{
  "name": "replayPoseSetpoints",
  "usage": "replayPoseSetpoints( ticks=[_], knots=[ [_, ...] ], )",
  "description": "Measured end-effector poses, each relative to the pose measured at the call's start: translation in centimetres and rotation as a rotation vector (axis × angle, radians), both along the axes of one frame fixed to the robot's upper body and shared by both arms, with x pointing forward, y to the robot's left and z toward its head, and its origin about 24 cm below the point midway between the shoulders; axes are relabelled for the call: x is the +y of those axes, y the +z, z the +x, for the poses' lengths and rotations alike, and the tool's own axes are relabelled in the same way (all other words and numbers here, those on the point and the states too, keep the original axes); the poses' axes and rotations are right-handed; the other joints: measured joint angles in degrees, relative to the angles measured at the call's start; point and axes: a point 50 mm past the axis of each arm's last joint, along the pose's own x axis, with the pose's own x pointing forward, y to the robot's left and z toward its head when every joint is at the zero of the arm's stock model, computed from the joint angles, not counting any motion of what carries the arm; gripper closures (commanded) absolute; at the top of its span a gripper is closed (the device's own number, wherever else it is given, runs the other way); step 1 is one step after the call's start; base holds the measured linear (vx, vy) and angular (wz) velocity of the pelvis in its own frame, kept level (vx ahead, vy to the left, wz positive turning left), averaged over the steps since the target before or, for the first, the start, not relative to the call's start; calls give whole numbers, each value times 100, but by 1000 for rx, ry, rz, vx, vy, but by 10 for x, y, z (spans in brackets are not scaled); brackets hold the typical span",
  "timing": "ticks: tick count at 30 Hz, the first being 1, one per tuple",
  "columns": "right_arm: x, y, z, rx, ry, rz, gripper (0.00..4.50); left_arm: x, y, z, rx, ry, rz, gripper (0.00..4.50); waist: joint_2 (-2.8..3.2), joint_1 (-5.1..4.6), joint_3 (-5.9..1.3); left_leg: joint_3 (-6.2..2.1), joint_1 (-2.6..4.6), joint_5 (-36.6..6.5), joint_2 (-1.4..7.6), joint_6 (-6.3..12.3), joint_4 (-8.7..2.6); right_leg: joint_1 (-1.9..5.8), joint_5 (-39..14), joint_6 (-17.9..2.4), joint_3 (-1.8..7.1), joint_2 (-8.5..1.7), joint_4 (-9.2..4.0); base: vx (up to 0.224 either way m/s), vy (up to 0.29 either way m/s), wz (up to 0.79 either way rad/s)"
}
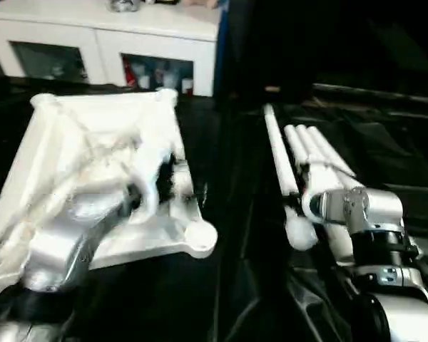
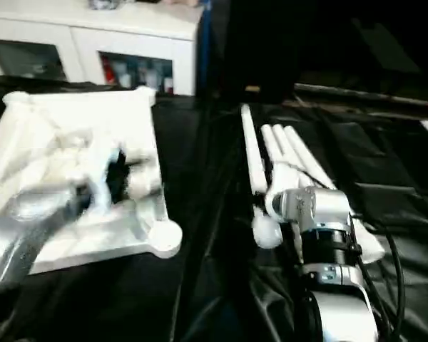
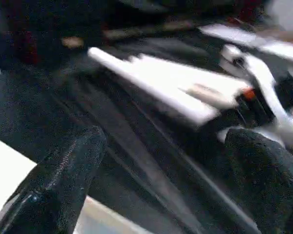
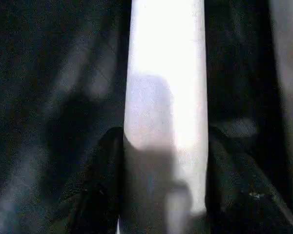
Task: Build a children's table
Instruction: Pick table leg
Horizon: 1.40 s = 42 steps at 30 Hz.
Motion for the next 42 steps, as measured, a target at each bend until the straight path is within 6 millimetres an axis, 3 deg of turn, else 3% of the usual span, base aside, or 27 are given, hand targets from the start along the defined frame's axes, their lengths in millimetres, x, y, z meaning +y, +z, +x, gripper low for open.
replayPoseSetpoints(
  ticks=[2, 6, 11, 12, 14, 24, 33, 34, 39, 41, 42],
  knots=[
    [2, 13, 5, -117, 21, 39, 262, -4, 10, 10, -7, 42, -88, 0, 33, 41, 9, 3, -6, 0, 3, 1, -2, -6, -1, -1, -1, 2, -2, 0, 0, 0],
    [7, 39, 7, -307, 98, 126, 262, -12, 21, 19, 16, 57, -242, 0, 43, 90, 6, 6, -31, 5, 7, 13, -4, -27, -10, -14, -6, 4, -1, 0, 0, 0],
    [28, 59, -14, -471, 379, 344, 262, -38, 40, 28, 134, -18, -529, 43, 45, 144, 7, 9, -70, 24, 7, 70, -3, -51, -11, -16, -11, -1, -7, 0, 0, 0],
    [35, 62, -17, -489, 425, 376, 263, -43, 43, 28, 141, -37, -546, 74, 45, 153, 6, 9, -72, 28, 7, 81, -2, -54, -10, -16, -11, -2, -6, 0, 0, 0],
    [41, 68, -21, -525, 494, 396, 263, -54, 46, 29, 170, -67, -582, 80, 48, 151, 5, 10, -73, 30, 7, 80, -2, -55, -9, -16, -12, -2, -3, 0, 0, 0],
    [36, 61, -28, -525, 498, 410, 263, -66, 41, 33, 268, -51, -607, 170, 40, 152, 6, 12, -88, 44, 12, 77, -2, -68, 8, -10, -17, -3, -3, 0, 0, 0],
    [43, 65, -27, -557, 517, 422, 263, -55, 39, 38, 272, 39, -574, 237, 35, 160, 9, 12, -100, 61, 12, 105, -2, -81, 8, -9, -18, -4, -4, 0, 0, 0],
    [45, 69, -26, -576, 527, 420, 263, -53, 37, 39, 280, 51, -570, 261, 34, 149, 9, 12, -100, 61, 13, 105, -3, -83, 9, -9, -18, -3, -3, 0, 0, 0],
    [46, 69, -24, -587, 521, 417, 263, -52, 39, 39, 283, 58, -588, 278, 25, 217, 9, 13, -105, 63, 13, 107, -2, -84, 9, -9, -21, -6, -5, 0, 0, 0],
    [47, 69, -24, -589, 524, 418, 263, -51, 39, 38, 296, 55, -614, 234, 25, 230, 9, 13, -106, 64, 12, 108, -3, -84, 9, -9, -22, -7, -5, 0, 0, 0],
    [48, 70, -25, -592, 529, 416, 263, -51, 40, 38, 301, 47, -627, 234, 25, 229, 9, 13, -107, 64, 12, 109, -2, -85, 9, -9, -22, -7, -5, 0, 0, 0]
  ],
)
